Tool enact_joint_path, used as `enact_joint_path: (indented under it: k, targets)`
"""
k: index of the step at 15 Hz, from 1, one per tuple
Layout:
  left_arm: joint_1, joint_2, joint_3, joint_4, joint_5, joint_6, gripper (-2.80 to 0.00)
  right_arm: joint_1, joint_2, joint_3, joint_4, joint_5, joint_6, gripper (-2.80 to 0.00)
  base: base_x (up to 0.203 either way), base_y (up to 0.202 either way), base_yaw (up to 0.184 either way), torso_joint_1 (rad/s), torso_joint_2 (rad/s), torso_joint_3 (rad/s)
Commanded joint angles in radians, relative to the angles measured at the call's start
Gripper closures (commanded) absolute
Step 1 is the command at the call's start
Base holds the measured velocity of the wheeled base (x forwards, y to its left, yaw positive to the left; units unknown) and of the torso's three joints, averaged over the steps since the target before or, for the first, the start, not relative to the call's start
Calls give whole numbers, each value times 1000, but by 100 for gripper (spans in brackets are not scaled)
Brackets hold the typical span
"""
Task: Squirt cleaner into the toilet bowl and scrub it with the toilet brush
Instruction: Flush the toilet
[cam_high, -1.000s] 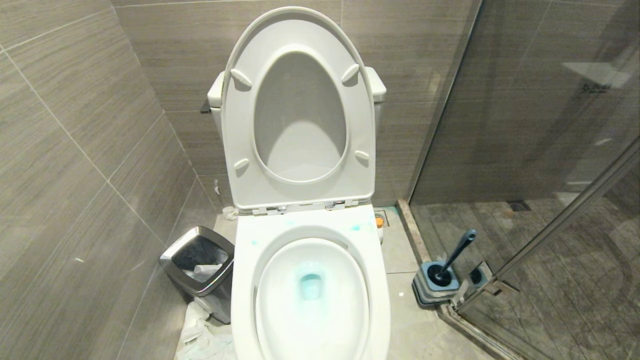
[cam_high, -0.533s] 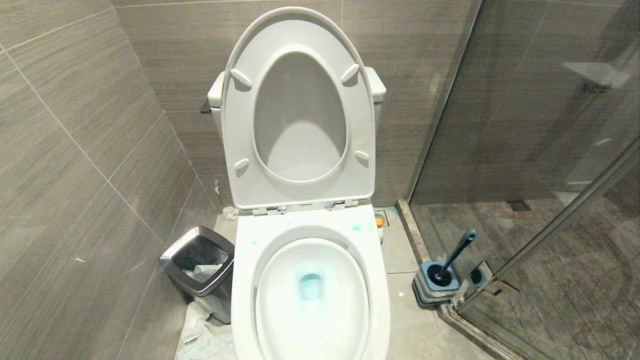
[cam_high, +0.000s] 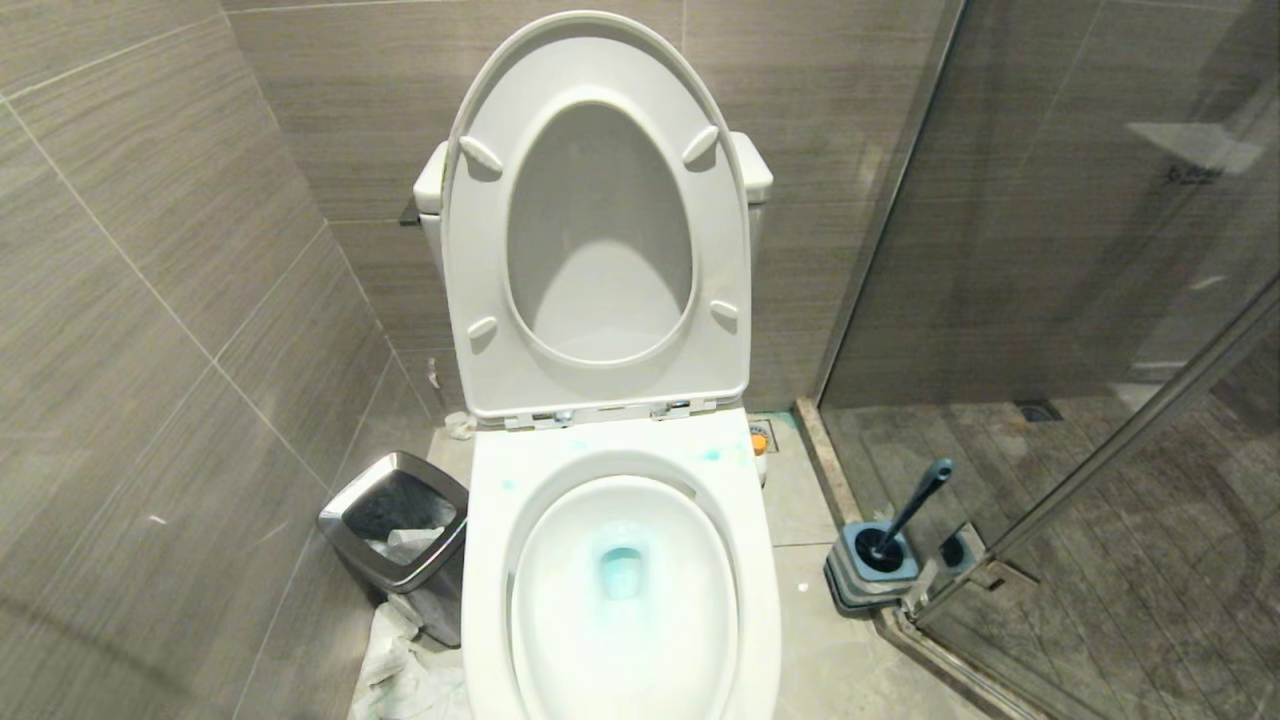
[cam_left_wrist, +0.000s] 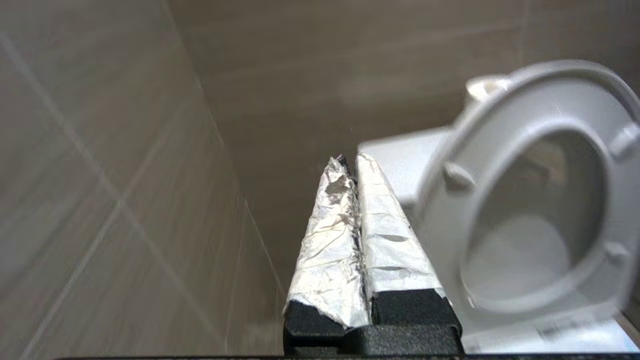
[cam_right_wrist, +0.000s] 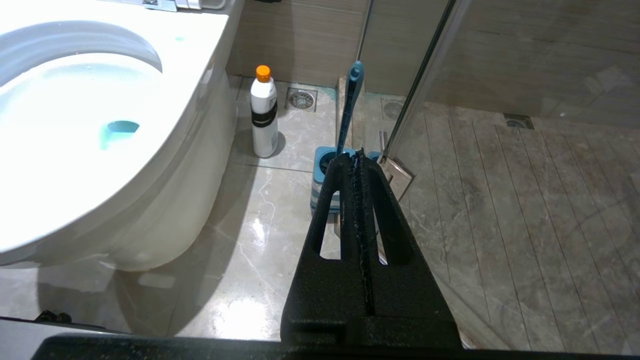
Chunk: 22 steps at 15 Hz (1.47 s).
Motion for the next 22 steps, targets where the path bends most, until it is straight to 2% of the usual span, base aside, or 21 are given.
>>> enact_joint_path:
  k: [1,4,6,7,10,15,22]
  targets:
    - [22,326,-179,-129,8,2,0,0,2,0,0,1,-1,0,0,0,0,0,0,0]
    - [57,582,-468,-231,43,-9,0,0,2,0,0,1,-1,0,0,0,0,0,0,0]
    - [80,698,-565,-259,53,-47,0,0,2,0,0,1,-1,0,0,0,0,0,0,0]
    - [94,741,-588,-263,55,-93,0,0,2,0,0,1,-1,0,0,0,0,0,0,0]
    - [110,833,-608,-273,57,-137,0,0,2,0,0,1,-1,0,0,0,0,0,0,0]
    - [33,918,-609,-378,54,-175,0,0,2,0,0,1,-1,0,0,0,0,0,0,0]
    - [11,984,-612,-391,42,-179,0,0,2,0,0,1,-1,0,0,0,0,0,0,0]
